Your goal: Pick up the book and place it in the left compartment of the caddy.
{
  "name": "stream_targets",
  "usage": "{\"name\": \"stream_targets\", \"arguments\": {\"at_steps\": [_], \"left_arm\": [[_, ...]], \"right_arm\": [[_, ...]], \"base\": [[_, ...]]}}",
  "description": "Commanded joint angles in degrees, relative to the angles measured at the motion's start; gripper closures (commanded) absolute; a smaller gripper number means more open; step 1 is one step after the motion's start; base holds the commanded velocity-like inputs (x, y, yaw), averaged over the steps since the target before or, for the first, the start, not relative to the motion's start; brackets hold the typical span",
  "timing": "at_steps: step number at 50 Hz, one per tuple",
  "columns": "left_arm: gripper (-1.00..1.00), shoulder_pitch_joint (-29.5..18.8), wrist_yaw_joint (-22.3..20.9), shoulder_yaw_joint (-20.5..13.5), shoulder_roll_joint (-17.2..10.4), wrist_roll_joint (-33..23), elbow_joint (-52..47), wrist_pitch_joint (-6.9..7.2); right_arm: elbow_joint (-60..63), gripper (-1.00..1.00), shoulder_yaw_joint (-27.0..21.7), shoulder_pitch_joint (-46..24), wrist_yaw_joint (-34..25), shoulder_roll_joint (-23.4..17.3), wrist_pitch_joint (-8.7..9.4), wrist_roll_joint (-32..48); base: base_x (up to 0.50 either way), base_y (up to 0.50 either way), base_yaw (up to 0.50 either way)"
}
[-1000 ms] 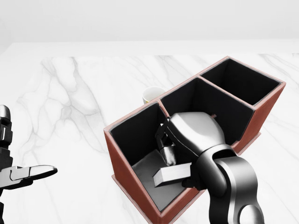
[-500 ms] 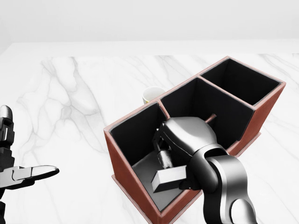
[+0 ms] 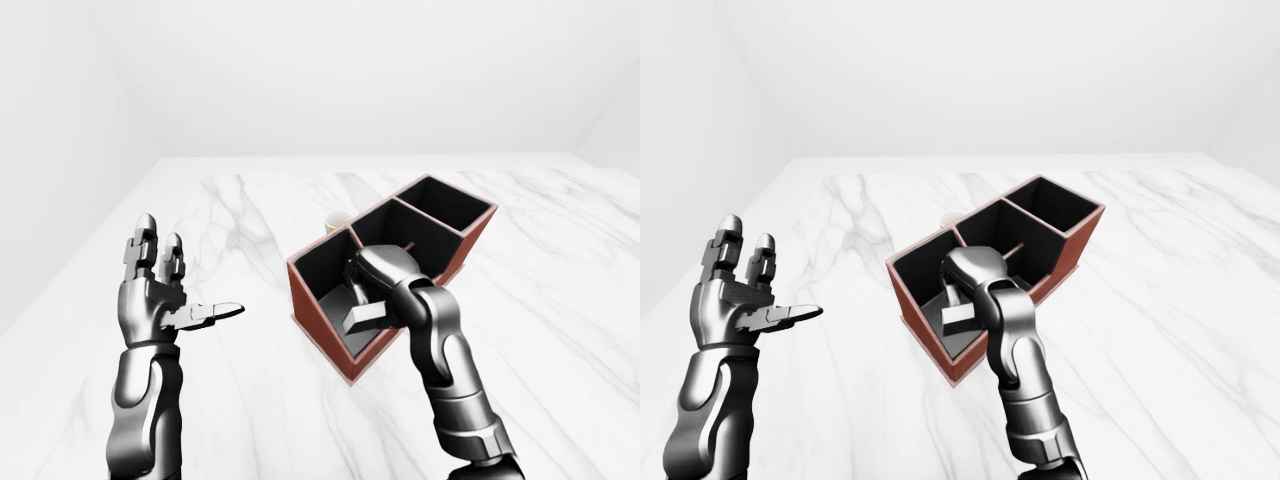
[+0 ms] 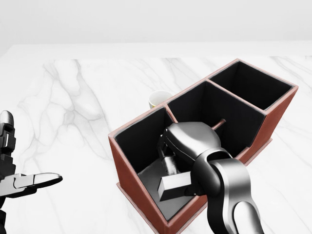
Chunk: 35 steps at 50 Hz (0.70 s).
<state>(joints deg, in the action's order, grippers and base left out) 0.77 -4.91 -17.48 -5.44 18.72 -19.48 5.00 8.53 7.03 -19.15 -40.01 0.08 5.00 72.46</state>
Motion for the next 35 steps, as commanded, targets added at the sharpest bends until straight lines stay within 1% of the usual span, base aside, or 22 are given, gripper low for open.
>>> {"name": "stream_targets", "arguments": {"at_steps": [1,6,8,13,20,25,32,35], "left_arm": [[-1.0,0.1,0.0,-0.1,-0.1,0.0,-0.1,0.0],[-1.0,0.1,0.0,-0.1,0.0,0.0,-0.2,0.0],[-1.0,0.1,0.0,-0.1,0.0,-0.1,-0.2,0.0],[-1.0,0.2,0.1,0.0,0.1,-0.1,-0.8,0.0],[-1.0,0.2,0.0,0.1,0.1,-0.5,-0.3,0.0],[-1.0,0.3,0.0,0.1,0.2,-0.4,-0.6,0.0],[-1.0,0.4,-0.1,0.1,0.2,-0.5,-1.1,0.0],[-1.0,0.5,-0.2,0.1,0.3,-0.6,-0.7,0.0]], "right_arm": [[-1.4,1.0,-0.4,-0.8,0.0,0.0,0.0,2.1],[-1.9,1.0,-0.2,-0.1,0.0,0.3,0.0,2.3],[-1.9,1.0,-0.1,-0.1,0.8,0.4,0.0,2.5],[-2.3,1.0,0.0,0.5,5.0,0.6,0.0,2.0],[-3.3,1.0,0.0,0.3,7.3,0.7,0.0,0.4],[-2.3,1.0,0.1,-0.3,7.7,0.7,0.0,0.6],[-1.1,1.0,0.0,-1.1,10.3,0.9,0.0,0.5],[-0.3,1.0,0.2,-1.0,10.1,1.0,0.0,1.0]], "base": [[0.0,0.0,0.0],[0.0,0.0,0.0],[0.0,0.0,0.0],[0.0,0.0,0.0],[0.0,0.0,0.0],[0.0,0.0,0.0],[0.0,0.0,0.0],[0.0,0.0,0.0]]}}
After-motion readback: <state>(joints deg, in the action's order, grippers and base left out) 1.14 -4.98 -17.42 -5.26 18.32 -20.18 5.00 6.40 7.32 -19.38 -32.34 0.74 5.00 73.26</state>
